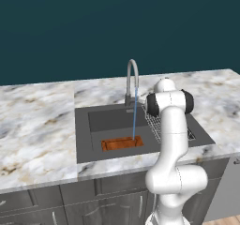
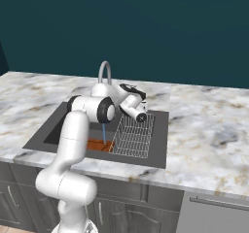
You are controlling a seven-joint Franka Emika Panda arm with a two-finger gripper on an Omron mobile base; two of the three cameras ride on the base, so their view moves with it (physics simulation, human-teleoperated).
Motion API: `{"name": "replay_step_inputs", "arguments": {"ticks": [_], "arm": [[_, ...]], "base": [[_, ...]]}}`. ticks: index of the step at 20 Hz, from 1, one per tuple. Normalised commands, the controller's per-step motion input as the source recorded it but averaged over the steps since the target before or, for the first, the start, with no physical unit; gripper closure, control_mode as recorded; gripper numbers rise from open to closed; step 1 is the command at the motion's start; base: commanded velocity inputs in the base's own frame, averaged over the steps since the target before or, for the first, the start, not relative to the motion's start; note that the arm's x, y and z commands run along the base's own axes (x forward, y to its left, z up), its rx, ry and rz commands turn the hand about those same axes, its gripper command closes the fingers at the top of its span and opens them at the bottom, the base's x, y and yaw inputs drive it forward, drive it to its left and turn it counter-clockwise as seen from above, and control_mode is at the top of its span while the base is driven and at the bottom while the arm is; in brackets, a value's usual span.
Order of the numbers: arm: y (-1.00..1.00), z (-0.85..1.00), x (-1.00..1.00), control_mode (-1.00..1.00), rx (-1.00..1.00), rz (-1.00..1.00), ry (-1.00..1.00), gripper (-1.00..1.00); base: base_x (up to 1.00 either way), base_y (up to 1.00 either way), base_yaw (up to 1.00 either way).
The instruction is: Turn on the sink faucet with hot water and rinse the cutting board for ten seconds, then turn off the faucet. Push the cutting board to reach the water if necessary.
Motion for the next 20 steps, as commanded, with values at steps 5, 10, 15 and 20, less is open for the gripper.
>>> {"name": "replay_step_inputs", "arguments": {"ticks": [5, 10, 15, 20], "arm": [[0.58, 0.32, 0.03, -1.0, -0.01, 0.0, 0.0, -1.0], [0.58, 0.37, 0.07, -1.0, 0.0, 0.0, 0.0, -1.0], [0.54, 0.33, 0.15, -1.0, 0.0, 0.0, 0.0, -1.0], [0.5, 0.32, 0.22, -1.0, 0.0, 0.0, 0.0, -1.0]], "base": [[0.0, 0.0, 0.0], [0.0, 0.0, 0.0], [0.0, 0.0, 0.0], [0.0, 0.0, 0.0]]}}
